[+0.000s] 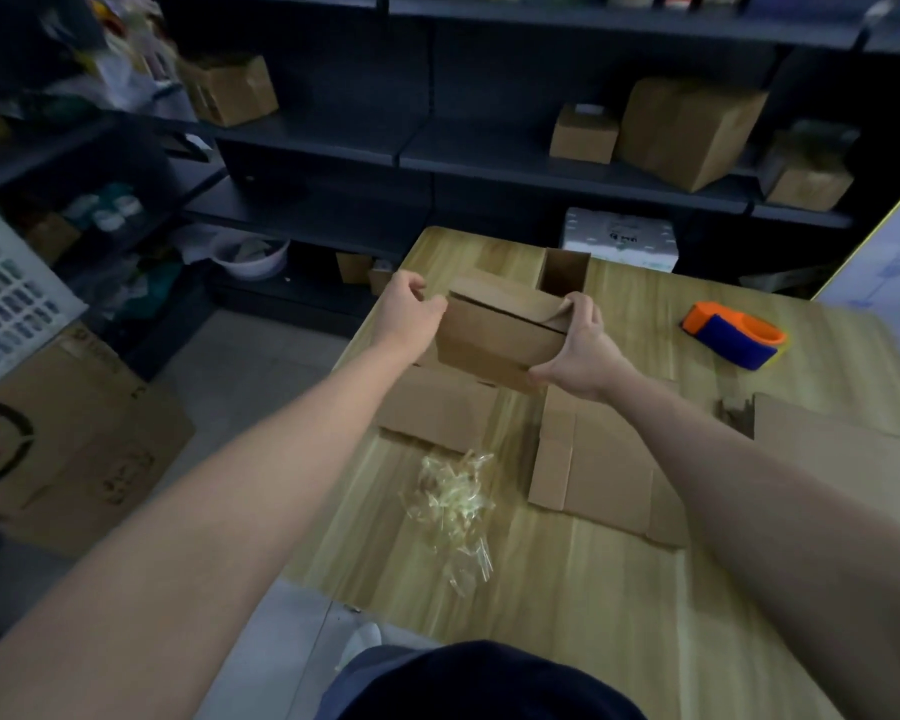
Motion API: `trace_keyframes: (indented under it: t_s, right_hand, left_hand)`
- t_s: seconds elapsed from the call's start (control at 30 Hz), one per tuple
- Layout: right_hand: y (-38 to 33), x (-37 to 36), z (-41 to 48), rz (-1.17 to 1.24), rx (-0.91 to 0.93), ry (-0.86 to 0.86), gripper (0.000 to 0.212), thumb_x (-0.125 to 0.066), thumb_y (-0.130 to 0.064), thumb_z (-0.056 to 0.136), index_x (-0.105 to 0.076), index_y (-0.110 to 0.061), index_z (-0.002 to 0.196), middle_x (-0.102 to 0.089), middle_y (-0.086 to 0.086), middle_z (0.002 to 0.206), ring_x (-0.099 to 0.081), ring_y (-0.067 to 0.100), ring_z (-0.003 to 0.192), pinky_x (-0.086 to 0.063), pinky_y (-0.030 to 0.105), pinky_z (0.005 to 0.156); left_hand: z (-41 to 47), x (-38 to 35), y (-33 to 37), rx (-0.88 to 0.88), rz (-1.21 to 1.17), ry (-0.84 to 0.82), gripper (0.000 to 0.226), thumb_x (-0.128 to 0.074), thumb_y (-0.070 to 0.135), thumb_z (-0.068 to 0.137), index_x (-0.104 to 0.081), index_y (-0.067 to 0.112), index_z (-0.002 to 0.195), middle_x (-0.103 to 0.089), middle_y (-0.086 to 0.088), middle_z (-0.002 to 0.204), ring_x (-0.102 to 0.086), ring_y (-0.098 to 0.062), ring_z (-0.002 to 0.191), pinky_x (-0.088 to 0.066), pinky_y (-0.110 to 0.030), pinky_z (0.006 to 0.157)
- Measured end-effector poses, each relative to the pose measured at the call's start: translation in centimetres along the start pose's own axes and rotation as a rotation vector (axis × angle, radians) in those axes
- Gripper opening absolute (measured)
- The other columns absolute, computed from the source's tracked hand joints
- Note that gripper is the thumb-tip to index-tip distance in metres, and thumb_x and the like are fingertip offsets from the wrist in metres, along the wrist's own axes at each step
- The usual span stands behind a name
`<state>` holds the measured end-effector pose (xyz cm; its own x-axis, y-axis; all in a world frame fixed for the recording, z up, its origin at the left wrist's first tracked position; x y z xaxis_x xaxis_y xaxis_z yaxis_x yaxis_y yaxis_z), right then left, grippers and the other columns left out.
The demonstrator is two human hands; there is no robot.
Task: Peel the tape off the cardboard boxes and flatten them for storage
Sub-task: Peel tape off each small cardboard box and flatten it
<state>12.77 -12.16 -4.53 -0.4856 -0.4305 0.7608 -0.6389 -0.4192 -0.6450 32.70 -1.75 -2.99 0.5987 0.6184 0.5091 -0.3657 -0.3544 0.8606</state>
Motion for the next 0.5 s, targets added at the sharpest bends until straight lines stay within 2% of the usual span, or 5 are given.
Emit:
trace_keyframes:
  t_s: [0.07,0.17,0.33,0.4,0.5]
  right_hand:
    - [0.1,0.4,0.0,0.023,-0.028,0.010,0.096,-0.081,-0.017,0.068,-0.018,-0.018,0.140,-0.027,0.006,0.138,-0.045,0.021,0.098,-0.044,0.028,0.071]
    - [-0.1,0.6,0.3,0.014,-0.044,0.016,0.101,-0.083,-0.017,0.067,-0.017,-0.019,0.143,-0.026,0.007,0.140,-0.045,0.020,0.100,-0.046,0.028,0.075]
    - [-0.2,-0.6,0.7,0.144,-0.093,-0.036,0.097,-0.081,-0.031,0.071,-0.019,-0.025,0.145,-0.024,0.003,0.145,-0.042,0.024,0.121,-0.048,0.035,0.094]
    - [0.0,-0.9,1.0,0.184,-0.124,-0.009,0.089,-0.077,-0.038,0.075,-0.024,-0.022,0.145,-0.029,0.004,0.142,-0.045,0.024,0.119,-0.053,0.043,0.093]
    - [0.0,-0.4,1.5,0.136,-0.158,0.101,0.077,-0.072,-0.040,0.080,-0.034,-0.015,0.142,-0.042,0.008,0.135,-0.053,0.023,0.111,-0.055,0.043,0.088]
  left_hand:
    - [0.8,-1.2,-0.4,0.082,-0.159,-0.143,0.028,-0.056,0.026,0.088,-0.054,0.014,0.113,-0.059,-0.004,0.111,-0.059,-0.017,0.091,-0.051,-0.031,0.080]
    - [0.8,-3.0,-0.4,0.083,-0.173,-0.278,0.037,-0.069,0.030,0.083,-0.056,0.013,0.113,-0.062,-0.003,0.109,-0.060,-0.021,0.101,-0.051,-0.037,0.091]
    - [1.3,-3.0,-0.3,0.044,-0.203,-0.220,0.045,-0.070,0.029,0.084,-0.050,0.012,0.120,-0.057,0.001,0.109,-0.057,-0.017,0.103,-0.044,-0.020,0.076]
    - [1.6,-3.0,-0.4,0.048,-0.185,-0.211,0.051,-0.067,0.035,0.085,-0.047,0.013,0.125,-0.054,0.001,0.115,-0.053,-0.015,0.104,-0.040,-0.022,0.079]
    - [2.2,-2.9,-0.3,0.033,-0.169,-0.183,0.046,-0.065,0.029,0.087,-0.047,0.012,0.126,-0.052,0.001,0.119,-0.050,-0.012,0.105,-0.037,-0.022,0.082]
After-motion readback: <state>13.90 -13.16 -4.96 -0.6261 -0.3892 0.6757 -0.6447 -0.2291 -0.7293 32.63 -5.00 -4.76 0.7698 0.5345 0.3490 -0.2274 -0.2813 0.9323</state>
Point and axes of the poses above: each hand's wrist, its own z-axis towards the middle knuckle, its own x-axis out of the back of the hand, y = z × x, the point moved 10 cm from there along z, towards the middle knuckle
